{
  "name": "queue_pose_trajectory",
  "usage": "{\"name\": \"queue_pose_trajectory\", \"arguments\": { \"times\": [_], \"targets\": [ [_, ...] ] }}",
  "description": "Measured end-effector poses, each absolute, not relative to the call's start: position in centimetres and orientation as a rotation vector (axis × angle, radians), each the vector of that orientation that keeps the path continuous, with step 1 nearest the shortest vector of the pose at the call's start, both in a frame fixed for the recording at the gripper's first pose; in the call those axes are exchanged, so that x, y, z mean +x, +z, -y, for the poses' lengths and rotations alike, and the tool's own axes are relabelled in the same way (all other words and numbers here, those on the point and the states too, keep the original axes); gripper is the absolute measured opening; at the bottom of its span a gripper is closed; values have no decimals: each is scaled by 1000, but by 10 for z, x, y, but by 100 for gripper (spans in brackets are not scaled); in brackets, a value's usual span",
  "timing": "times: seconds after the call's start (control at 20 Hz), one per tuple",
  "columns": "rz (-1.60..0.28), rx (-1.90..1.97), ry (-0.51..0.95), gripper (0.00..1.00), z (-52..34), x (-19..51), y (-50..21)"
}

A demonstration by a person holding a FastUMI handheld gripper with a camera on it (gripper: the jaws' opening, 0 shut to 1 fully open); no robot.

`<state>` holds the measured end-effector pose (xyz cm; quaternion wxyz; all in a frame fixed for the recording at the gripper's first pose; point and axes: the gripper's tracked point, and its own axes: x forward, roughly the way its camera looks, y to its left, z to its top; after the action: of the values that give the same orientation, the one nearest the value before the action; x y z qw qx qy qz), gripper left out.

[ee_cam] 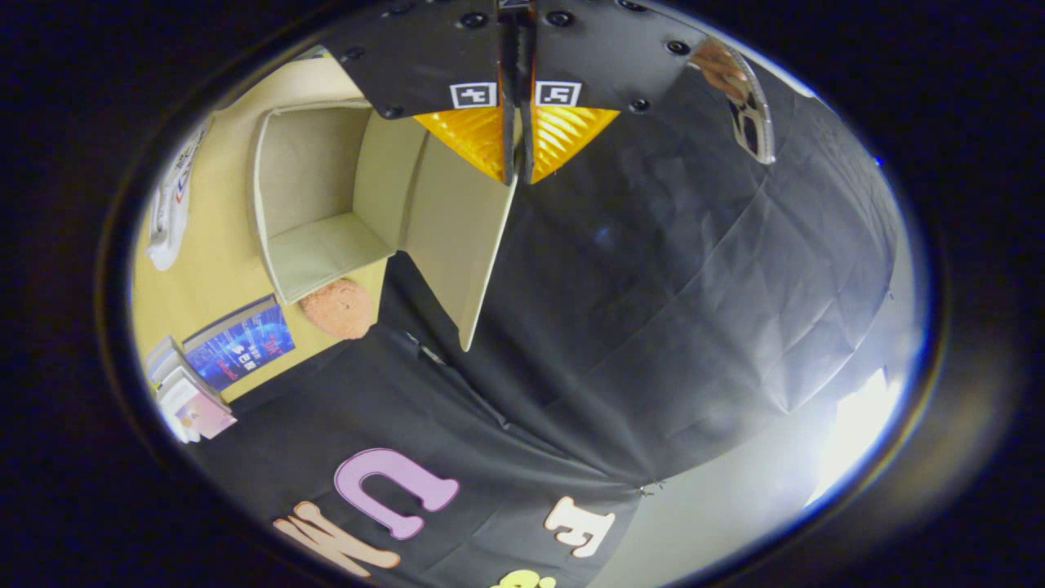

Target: Open the storage box then place both shoes into the box .Put the left shoe in first, then the right shoe, with the right side of both shoes facing outward in a uniform manner.

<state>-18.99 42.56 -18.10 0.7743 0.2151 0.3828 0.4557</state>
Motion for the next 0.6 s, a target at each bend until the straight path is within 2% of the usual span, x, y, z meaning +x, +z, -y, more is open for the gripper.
{"name": "queue_pose_trajectory", "arguments": {
  "times": [0.3,0.45,0.6],
  "targets": [
    [-820,358,1066,3,-475,-215,-183],
    [-843,319,1111,10,-495,-225,-194],
    [-871,287,1152,31,-502,-236,-204]
  ]
}}
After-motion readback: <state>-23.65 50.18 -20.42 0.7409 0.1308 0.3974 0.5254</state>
